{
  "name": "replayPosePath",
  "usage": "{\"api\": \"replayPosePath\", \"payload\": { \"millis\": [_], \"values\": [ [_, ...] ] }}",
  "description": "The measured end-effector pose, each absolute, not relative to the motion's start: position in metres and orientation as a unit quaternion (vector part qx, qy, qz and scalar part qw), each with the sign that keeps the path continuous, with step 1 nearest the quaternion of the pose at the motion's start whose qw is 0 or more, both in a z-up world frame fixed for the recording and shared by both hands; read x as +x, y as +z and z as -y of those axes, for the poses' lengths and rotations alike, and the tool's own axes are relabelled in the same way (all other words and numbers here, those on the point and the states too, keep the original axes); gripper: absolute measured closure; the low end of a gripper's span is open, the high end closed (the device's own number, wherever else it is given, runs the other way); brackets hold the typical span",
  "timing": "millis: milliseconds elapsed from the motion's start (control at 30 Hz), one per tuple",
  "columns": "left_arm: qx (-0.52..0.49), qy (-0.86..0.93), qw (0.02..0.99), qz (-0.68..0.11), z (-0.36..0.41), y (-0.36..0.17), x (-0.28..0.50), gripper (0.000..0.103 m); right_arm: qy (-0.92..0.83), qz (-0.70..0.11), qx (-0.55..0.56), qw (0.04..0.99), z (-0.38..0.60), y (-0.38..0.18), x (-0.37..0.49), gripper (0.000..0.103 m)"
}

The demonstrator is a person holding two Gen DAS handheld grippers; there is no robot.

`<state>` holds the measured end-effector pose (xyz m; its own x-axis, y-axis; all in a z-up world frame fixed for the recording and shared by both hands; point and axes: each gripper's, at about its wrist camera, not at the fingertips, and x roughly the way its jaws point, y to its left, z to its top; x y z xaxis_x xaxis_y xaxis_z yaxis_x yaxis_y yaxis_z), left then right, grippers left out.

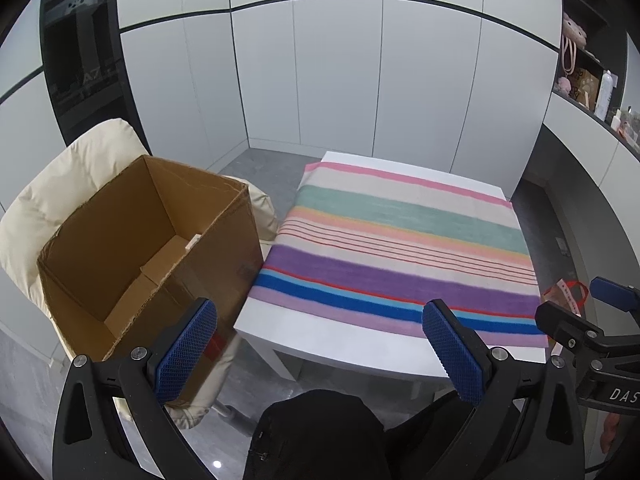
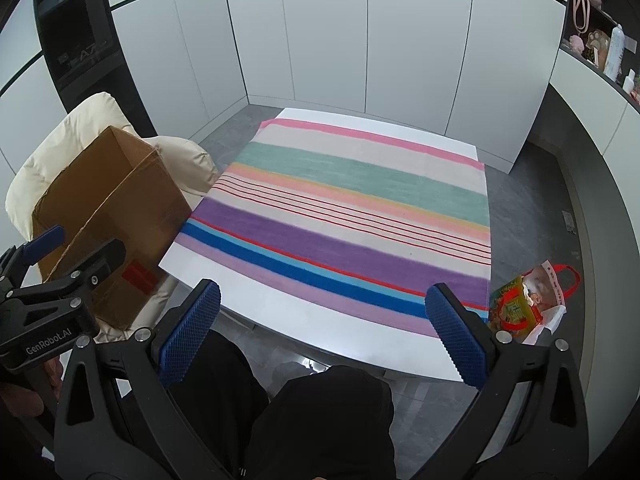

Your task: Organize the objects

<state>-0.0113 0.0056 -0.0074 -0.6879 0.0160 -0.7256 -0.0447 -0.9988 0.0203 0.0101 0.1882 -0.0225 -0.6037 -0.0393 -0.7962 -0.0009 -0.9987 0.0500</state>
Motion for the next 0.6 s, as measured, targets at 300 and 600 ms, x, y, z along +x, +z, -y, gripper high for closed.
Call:
{"api": "replayPosePath", "payload": {
  "millis": [300, 600],
  "values": [
    [-0.393, 0.919, 0.012, -0.019, -0.005, -0.0079, -0.0116, 0.0, -0.893, 0.021, 0.449, 0.013, -0.1846, -0.0241, 0.0104, 0.0],
    [-0.398, 0.917, 0.006, -0.021, -0.0041, -0.0099, -0.0125, 0.0, -0.893, 0.02, 0.449, 0.012, -0.1844, -0.0239, 0.0106, 0.0]
  ]
}}
